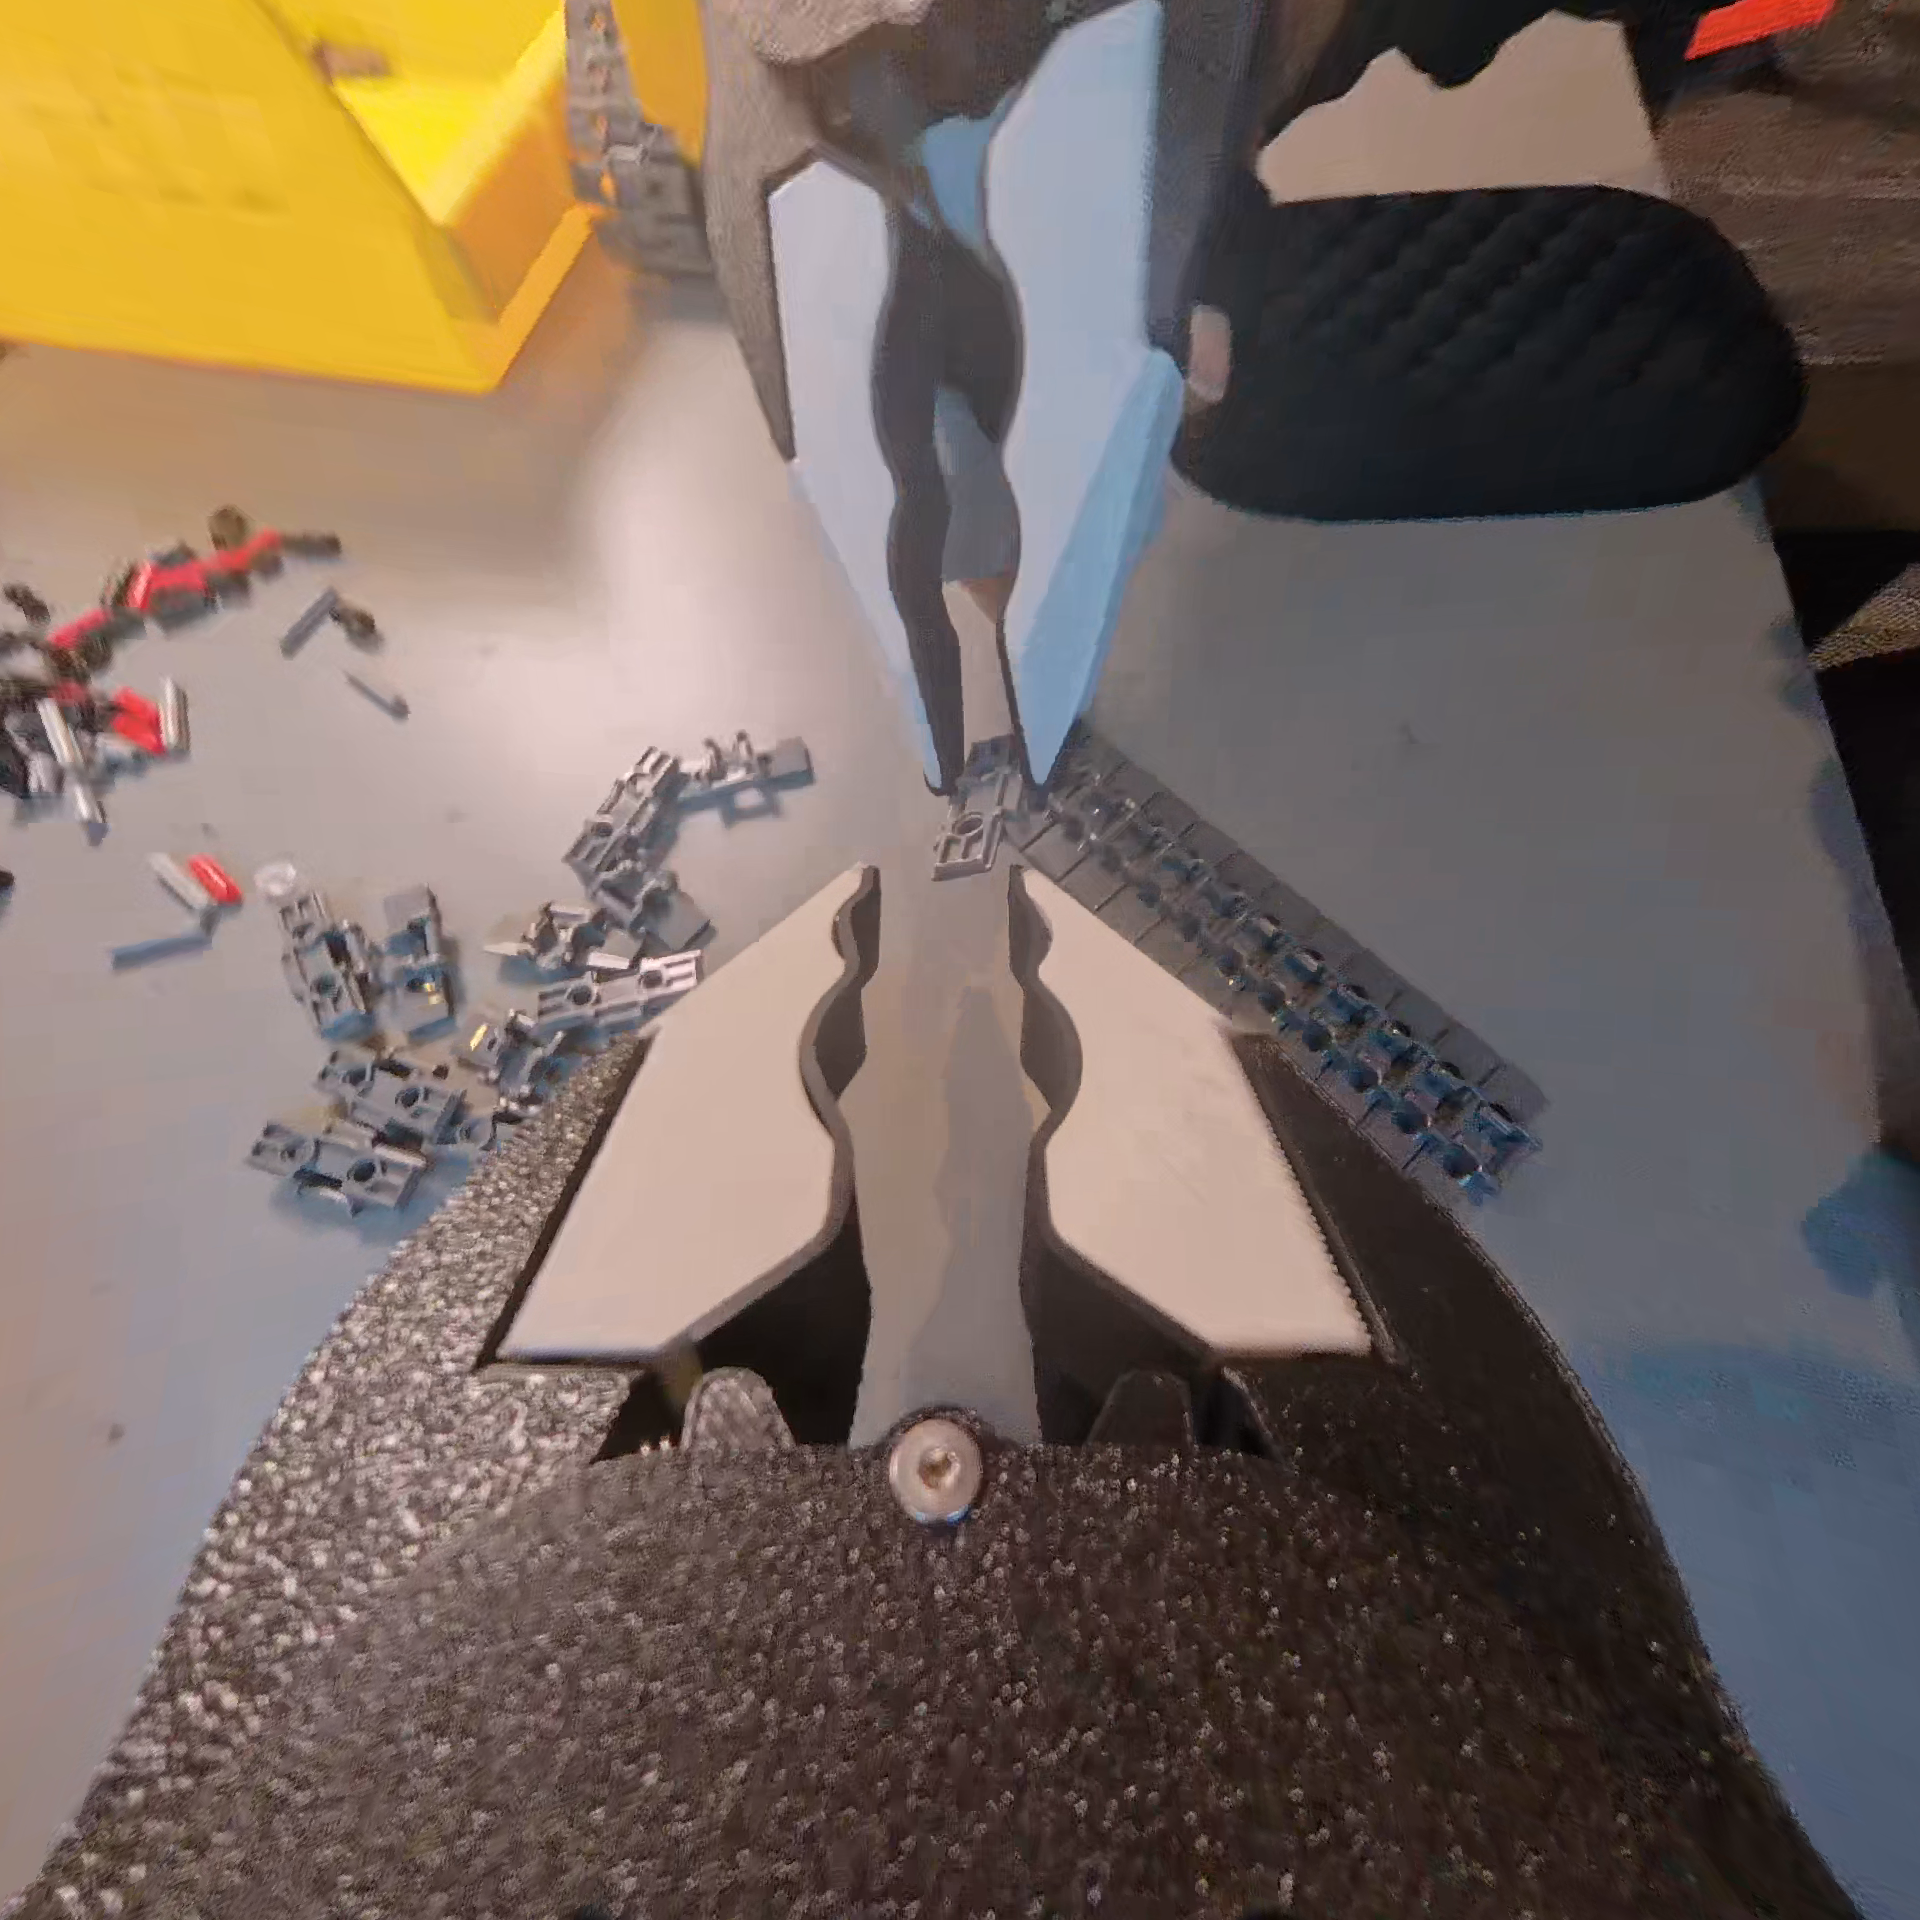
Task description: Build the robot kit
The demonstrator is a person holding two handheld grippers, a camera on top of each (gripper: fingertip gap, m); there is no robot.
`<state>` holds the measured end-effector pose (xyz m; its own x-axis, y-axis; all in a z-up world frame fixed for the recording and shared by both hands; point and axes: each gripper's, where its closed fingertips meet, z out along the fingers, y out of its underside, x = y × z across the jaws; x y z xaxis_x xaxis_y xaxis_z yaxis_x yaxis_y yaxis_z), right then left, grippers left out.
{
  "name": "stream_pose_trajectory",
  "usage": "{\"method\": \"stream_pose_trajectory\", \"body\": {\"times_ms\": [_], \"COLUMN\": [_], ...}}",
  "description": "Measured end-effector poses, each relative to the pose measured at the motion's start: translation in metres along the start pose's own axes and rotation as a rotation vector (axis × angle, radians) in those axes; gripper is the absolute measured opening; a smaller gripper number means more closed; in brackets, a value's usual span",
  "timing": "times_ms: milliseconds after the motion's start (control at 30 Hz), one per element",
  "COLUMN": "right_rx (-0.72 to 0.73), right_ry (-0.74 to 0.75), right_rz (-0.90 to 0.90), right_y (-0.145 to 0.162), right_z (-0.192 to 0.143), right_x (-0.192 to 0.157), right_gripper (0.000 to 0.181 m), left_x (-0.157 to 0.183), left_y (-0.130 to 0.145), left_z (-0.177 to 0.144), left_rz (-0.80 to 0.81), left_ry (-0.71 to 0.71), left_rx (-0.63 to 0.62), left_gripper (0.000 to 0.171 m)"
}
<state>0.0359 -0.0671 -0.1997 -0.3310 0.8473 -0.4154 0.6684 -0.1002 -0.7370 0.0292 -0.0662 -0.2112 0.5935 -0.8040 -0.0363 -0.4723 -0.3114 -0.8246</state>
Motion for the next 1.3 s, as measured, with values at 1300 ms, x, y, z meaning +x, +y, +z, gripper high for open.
{"method": "stream_pose_trajectory", "body": {"times_ms": [1300], "right_rx": [-0.121], "right_ry": [-0.031], "right_rz": [-0.18], "right_y": [0.015], "right_z": [-0.009], "right_x": [-0.053], "right_gripper": [0.008], "left_x": [0.061], "left_y": [-0.029], "left_z": [-0.01], "left_rz": [-0.237], "left_ry": [0.422], "left_rx": [0.114], "left_gripper": [0.002]}}
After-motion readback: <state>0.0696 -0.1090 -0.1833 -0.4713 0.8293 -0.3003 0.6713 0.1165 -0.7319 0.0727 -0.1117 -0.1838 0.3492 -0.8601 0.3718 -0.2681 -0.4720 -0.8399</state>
